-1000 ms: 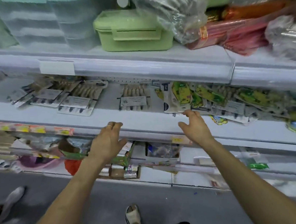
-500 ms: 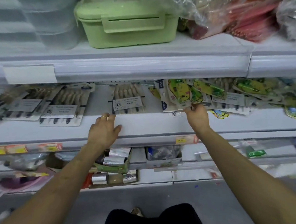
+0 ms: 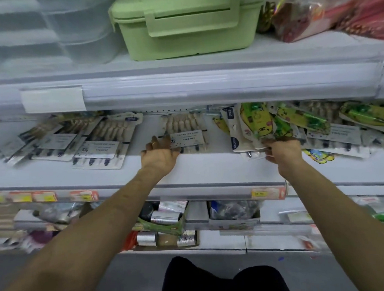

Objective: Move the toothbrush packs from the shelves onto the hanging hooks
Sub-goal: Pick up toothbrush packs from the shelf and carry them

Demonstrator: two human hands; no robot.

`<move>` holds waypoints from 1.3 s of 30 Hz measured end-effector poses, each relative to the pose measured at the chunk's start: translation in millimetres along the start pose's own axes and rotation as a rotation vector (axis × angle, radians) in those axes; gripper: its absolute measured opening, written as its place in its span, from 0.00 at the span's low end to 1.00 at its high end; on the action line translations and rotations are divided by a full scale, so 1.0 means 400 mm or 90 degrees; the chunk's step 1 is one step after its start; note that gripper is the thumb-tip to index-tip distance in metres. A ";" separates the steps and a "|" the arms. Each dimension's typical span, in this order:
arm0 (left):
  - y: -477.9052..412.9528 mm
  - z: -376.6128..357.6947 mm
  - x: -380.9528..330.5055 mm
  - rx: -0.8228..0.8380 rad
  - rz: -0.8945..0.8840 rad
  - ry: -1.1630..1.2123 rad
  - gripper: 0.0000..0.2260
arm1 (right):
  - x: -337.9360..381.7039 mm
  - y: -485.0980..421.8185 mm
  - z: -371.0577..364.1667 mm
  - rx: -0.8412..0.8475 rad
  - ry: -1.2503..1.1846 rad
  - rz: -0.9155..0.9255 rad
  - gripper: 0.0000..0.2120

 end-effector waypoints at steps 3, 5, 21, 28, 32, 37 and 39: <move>-0.021 -0.012 -0.019 0.004 -0.045 -0.004 0.30 | 0.004 0.027 0.027 0.030 -0.013 0.055 0.11; -0.020 -0.023 -0.022 0.002 -0.051 0.004 0.28 | 0.013 0.052 0.054 0.049 -0.007 0.100 0.03; 0.153 0.005 0.026 -0.068 -0.129 0.120 0.16 | 0.070 0.126 0.118 0.148 -0.050 0.164 0.04; 0.133 0.043 -0.014 -0.007 0.020 0.119 0.29 | 0.076 0.144 0.096 0.162 -0.027 0.167 0.04; 0.094 0.050 -0.065 0.067 0.106 0.074 0.41 | 0.089 0.145 0.110 0.160 -0.005 0.190 0.05; 0.064 0.040 -0.066 0.156 0.146 0.049 0.46 | 0.100 0.144 0.140 0.149 0.002 0.202 0.04; 0.061 0.034 -0.058 0.159 0.167 0.064 0.46 | 0.099 0.145 0.150 0.140 -0.007 0.201 0.04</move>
Point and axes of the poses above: each hand's wrist, its own y-axis away from the middle knuckle, its own z-axis out of the back of the hand, x = y × z, the point moved 4 cm from there along -y, towards the middle knuckle, and after that the axes turned 10 degrees about -x, right-handed, at the moved point
